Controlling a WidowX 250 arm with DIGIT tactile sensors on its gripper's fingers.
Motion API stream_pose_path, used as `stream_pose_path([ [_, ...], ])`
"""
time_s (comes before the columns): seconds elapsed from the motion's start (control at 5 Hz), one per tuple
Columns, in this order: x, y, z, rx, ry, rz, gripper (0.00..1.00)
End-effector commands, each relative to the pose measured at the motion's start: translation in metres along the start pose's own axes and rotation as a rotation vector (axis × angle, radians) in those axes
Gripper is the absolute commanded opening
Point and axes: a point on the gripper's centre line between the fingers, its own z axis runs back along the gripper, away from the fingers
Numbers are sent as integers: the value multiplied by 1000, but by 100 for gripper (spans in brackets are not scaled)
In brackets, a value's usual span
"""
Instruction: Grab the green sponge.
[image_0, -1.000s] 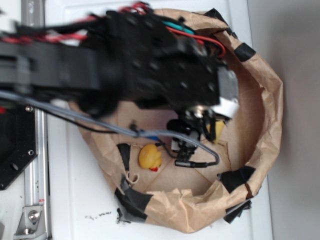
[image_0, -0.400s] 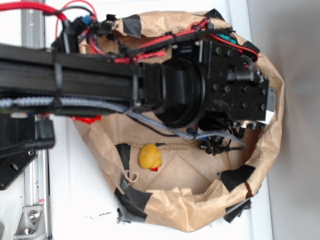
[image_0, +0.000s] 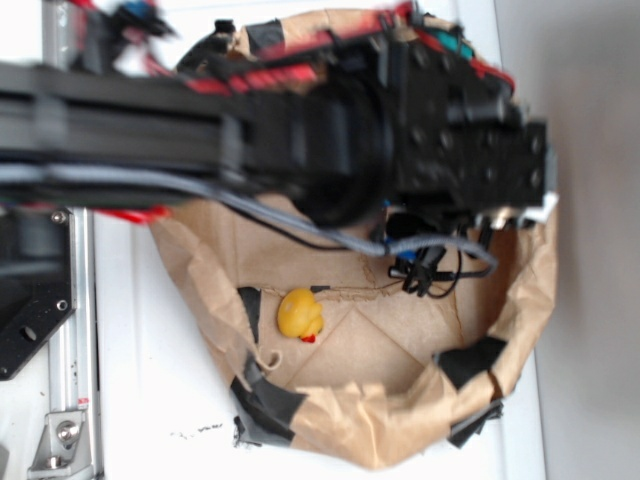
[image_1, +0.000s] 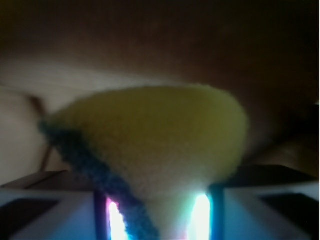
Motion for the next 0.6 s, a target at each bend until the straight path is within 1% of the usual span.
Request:
stream_pose_path([
  [0.0,-39,2,101,-137,-59,88,0],
  [0.2,-49,-9,114,-142,-78,109,0],
  [0.4,-50,-10,111,-140,-69,120,0],
])
